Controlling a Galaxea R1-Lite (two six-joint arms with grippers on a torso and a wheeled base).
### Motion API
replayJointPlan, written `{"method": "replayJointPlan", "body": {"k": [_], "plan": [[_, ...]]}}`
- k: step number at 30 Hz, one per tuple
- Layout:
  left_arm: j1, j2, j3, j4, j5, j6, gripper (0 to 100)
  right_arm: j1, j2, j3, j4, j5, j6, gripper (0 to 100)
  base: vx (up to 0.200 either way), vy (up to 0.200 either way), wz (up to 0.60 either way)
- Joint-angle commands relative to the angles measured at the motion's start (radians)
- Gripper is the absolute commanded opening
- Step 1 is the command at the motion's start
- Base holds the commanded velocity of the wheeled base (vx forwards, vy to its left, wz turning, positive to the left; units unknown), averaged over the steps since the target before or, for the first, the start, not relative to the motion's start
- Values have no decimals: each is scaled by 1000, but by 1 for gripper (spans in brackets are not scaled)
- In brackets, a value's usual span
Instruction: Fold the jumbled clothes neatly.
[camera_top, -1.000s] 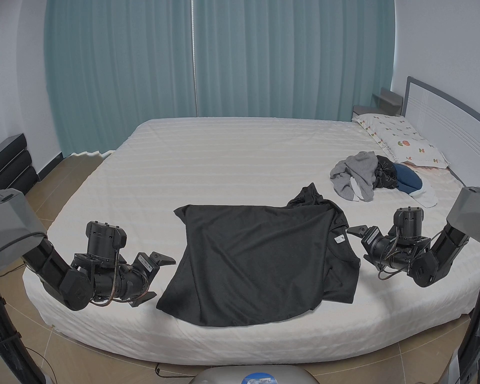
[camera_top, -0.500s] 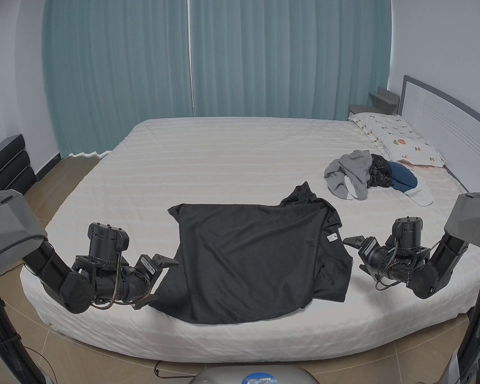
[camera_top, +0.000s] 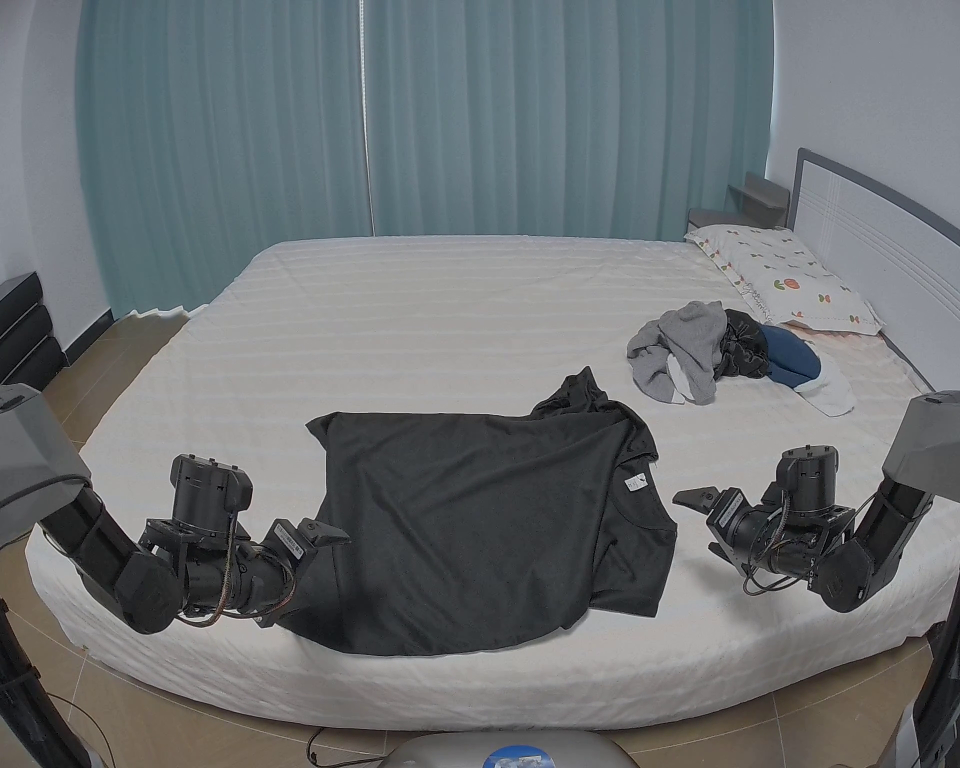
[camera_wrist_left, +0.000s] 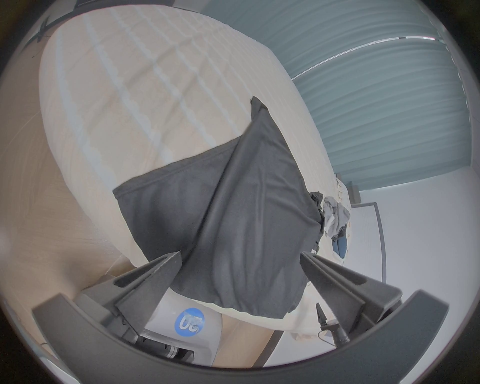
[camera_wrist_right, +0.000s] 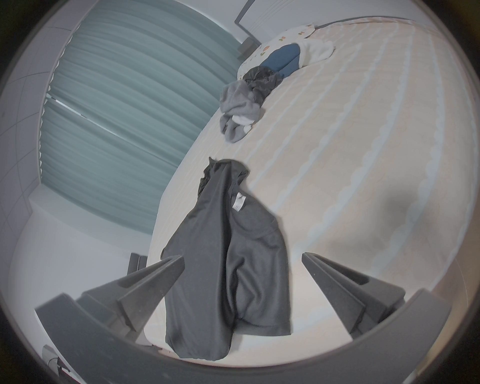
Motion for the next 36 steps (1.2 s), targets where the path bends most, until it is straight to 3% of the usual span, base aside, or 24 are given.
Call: {"method": "replayJointPlan", "body": {"k": [1,7,18,29,36], "plan": [[18,3,18,3,28,29,100,5,6,7,0,0,-2,100,0,0,0],[71,24,72,2,54,164,100,20,7,16,0,0,-2,100,0,0,0],[137,133,57,-1,59,201,100,21,10,16,0,-2,-3,100,0,0,0],[151,176,26,-3,65,201,100,23,13,15,0,0,-3,100,0,0,0],[137,244,5,-73,160,202,100,23,21,12,0,0,-3,100,0,0,0]]}}
